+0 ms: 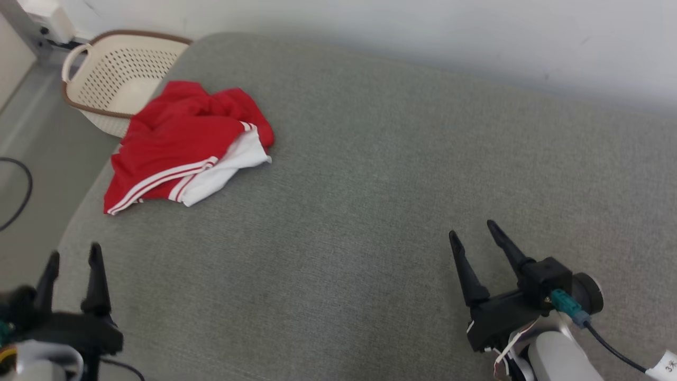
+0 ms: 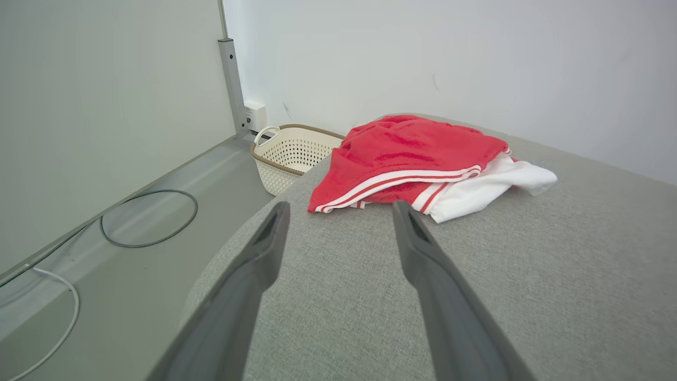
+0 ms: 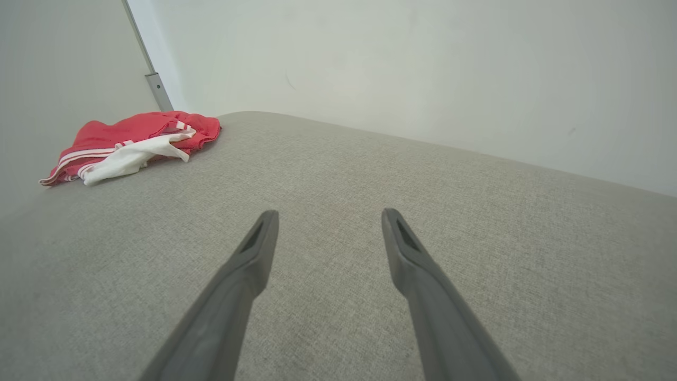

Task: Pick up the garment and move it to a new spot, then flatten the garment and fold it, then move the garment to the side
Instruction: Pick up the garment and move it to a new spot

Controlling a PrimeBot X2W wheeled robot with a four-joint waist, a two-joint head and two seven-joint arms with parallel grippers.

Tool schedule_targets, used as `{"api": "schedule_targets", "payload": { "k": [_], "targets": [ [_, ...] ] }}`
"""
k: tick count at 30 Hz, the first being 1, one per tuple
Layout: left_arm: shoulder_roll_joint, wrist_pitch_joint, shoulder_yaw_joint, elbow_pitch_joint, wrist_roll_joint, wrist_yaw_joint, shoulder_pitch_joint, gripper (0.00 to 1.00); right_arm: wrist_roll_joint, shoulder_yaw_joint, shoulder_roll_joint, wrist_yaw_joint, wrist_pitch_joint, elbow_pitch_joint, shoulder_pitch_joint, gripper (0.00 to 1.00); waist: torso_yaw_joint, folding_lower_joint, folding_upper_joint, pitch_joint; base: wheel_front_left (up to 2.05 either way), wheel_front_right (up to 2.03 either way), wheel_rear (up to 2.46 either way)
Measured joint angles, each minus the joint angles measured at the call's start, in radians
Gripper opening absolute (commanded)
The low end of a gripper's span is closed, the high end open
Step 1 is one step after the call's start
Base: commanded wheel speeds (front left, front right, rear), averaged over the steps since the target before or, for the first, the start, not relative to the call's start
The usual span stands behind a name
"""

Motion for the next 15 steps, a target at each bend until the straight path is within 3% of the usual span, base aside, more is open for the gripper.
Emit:
{"api": "schedule_targets", "payload": {
  "k": [15],
  "targets": [
    [0.299,0.01,-0.468,0.232,-0.348,0.0,-0.342,1.0,-0.024,-0.007,-0.052,0.0,0.0,-0.054,-0.1,1.0,-0.093,0.0001,0.0,0.196,0.0,0.0,0.0]
  ]
}}
